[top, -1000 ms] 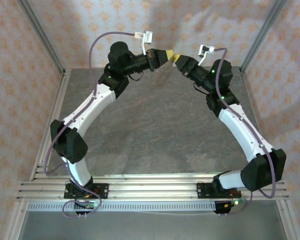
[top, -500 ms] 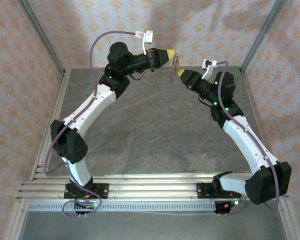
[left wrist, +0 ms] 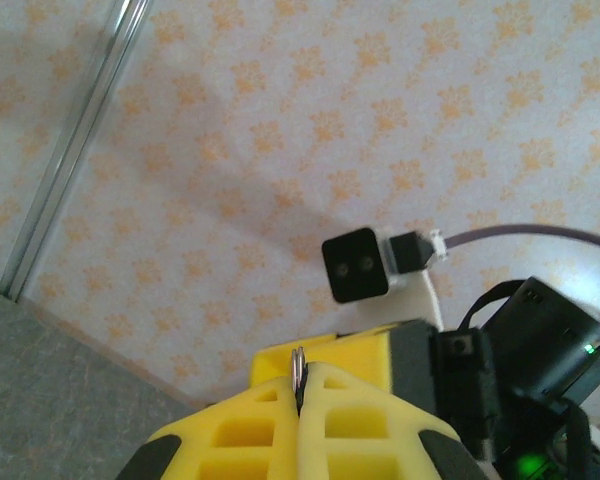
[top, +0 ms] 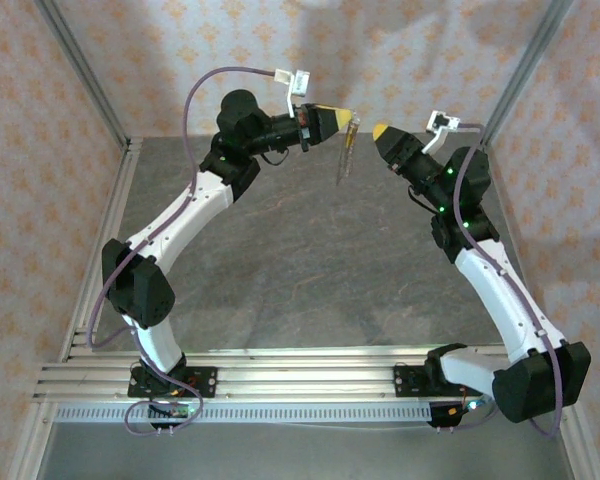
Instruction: Put the keys on the keyring
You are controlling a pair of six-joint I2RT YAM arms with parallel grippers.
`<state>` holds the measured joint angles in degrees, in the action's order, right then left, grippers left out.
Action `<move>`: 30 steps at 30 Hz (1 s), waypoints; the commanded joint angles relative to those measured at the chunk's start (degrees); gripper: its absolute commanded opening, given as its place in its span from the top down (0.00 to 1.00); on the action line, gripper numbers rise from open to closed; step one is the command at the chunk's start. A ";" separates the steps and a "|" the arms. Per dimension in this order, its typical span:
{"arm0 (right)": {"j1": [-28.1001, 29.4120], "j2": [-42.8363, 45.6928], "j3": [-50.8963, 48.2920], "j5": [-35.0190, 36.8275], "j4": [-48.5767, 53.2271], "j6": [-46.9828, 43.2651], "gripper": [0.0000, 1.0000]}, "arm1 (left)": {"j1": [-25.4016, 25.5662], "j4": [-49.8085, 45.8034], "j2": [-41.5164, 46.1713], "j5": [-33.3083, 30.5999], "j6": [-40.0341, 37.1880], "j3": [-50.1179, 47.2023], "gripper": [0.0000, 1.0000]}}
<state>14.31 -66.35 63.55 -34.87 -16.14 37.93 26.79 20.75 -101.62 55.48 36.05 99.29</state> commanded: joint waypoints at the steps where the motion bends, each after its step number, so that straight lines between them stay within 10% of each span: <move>1: -0.12 -0.44 2.59 -3.79 -7.80 3.57 0.70 | 0.79 1.31 3.88 0.97 -2.86 -0.82 1.00; 30: -0.15 6.53 -7.13 -13.91 -10.67 2.55 0.67 | 3.20 -6.69 6.70 -0.46 -13.62 -2.81 1.00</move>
<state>14.31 -61.76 56.45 -47.24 -24.45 41.95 29.76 12.95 -97.51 55.07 23.88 96.47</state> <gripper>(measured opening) 0.333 0.047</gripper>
